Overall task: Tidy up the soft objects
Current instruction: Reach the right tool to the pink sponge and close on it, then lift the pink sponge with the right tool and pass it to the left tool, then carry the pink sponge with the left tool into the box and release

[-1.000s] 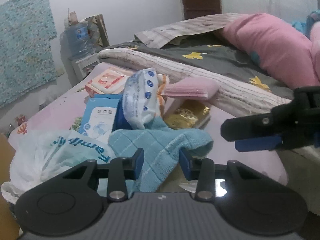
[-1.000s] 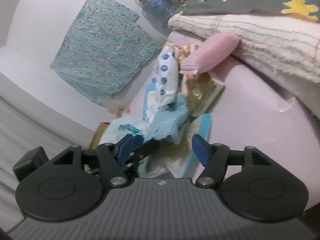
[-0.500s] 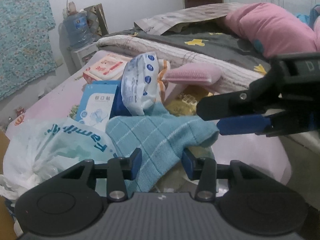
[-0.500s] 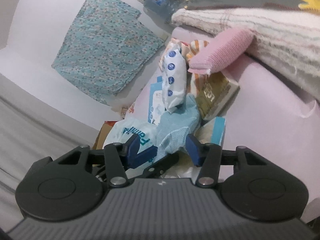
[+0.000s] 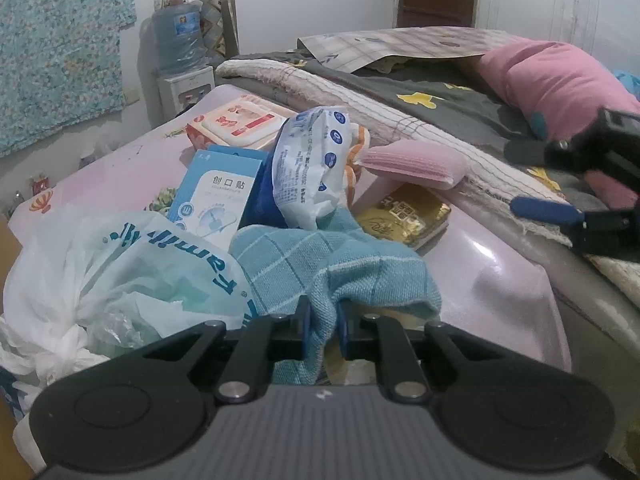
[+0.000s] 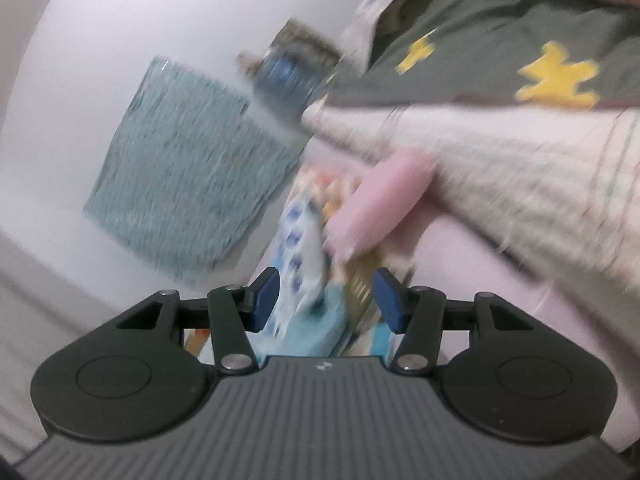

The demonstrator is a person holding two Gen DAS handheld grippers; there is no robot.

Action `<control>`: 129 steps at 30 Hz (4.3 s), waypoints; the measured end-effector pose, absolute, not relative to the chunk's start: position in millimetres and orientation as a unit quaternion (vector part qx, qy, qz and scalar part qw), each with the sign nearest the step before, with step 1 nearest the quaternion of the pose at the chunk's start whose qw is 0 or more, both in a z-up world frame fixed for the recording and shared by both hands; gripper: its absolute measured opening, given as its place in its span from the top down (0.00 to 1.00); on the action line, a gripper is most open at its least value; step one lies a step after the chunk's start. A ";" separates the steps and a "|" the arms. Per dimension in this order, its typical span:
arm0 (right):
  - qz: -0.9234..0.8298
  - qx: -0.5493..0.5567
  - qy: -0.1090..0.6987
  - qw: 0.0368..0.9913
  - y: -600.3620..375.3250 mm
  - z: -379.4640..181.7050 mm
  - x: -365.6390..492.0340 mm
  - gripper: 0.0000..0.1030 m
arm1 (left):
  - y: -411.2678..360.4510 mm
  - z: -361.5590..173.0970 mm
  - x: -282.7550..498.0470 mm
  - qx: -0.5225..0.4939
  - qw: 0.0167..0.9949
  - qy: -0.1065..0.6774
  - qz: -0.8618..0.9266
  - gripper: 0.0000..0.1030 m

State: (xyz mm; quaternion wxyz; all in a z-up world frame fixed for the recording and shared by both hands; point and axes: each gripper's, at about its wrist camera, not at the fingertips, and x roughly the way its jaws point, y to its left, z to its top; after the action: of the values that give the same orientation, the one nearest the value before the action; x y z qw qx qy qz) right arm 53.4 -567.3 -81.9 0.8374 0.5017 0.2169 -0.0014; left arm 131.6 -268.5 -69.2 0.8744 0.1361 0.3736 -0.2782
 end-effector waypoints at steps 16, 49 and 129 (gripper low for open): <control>-0.037 0.620 0.244 0.744 -612.8 -150.0 139.0 0.49 | -272.2 -72.3 132.4 0.141 0.871 0.380 -0.277 0.85; 0.146 0.536 0.256 0.791 -535.0 -105.5 65.9 0.68 | -239.6 -4.1 80.0 0.052 0.841 0.355 -0.404 0.04; 0.344 0.437 0.328 0.763 -361.2 -4.4 61.0 0.35 | -34.1 59.8 74.2 -0.034 0.904 0.375 -0.202 0.22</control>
State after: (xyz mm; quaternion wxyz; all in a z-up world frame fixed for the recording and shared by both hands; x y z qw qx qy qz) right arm 61.0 -361.2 -4.4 0.7629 0.4375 0.3285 0.3445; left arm 74.2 -34.1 59.8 0.9042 -0.0343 0.3746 -0.2024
